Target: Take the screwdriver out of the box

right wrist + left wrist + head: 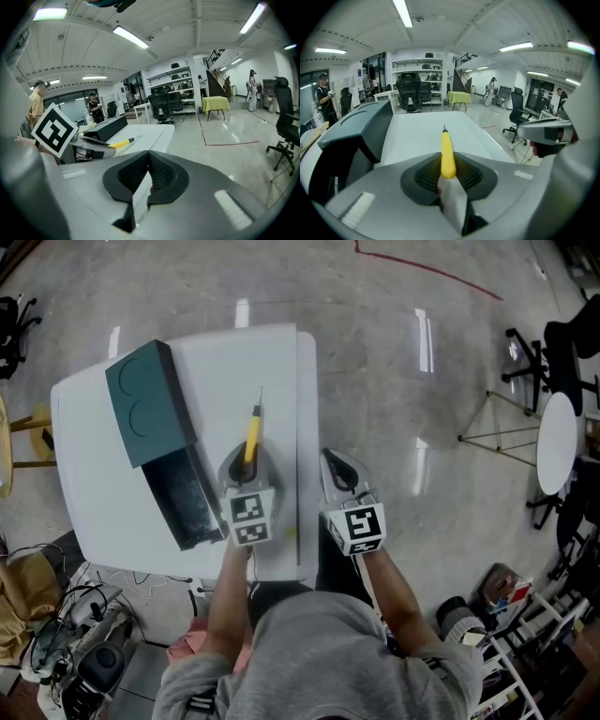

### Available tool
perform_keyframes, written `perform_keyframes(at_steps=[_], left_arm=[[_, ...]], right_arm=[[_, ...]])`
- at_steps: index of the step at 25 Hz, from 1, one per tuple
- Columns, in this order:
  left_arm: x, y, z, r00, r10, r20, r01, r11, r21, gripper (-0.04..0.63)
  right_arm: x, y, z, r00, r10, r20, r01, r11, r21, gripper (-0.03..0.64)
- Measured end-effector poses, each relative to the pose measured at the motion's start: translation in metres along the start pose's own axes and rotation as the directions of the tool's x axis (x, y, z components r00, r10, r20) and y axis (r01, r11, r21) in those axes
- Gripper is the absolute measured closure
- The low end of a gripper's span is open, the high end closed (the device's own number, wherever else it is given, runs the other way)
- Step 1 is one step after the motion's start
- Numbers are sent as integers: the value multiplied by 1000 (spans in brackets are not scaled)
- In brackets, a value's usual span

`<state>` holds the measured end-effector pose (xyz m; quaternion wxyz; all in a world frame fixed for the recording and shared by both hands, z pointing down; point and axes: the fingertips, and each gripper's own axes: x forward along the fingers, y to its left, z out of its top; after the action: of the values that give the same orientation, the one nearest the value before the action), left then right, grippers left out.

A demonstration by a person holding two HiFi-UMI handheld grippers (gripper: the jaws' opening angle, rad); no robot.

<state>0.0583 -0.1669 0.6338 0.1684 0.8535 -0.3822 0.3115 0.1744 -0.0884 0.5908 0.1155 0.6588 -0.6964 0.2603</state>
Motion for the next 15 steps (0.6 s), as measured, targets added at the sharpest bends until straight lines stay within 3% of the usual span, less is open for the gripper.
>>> perform_keyframes(at_steps=[7,15], left_arm=[[7,-4,-1,999,31,-35,-29,997,67,503],[14,-2,-7,992,47,-116,-40,997,63,503]], right_arm=[[3,-9,-7,1000,-5,-10,5,1000,22,614],[2,-15,-6,1000,-9,-7,9,999,33,614]])
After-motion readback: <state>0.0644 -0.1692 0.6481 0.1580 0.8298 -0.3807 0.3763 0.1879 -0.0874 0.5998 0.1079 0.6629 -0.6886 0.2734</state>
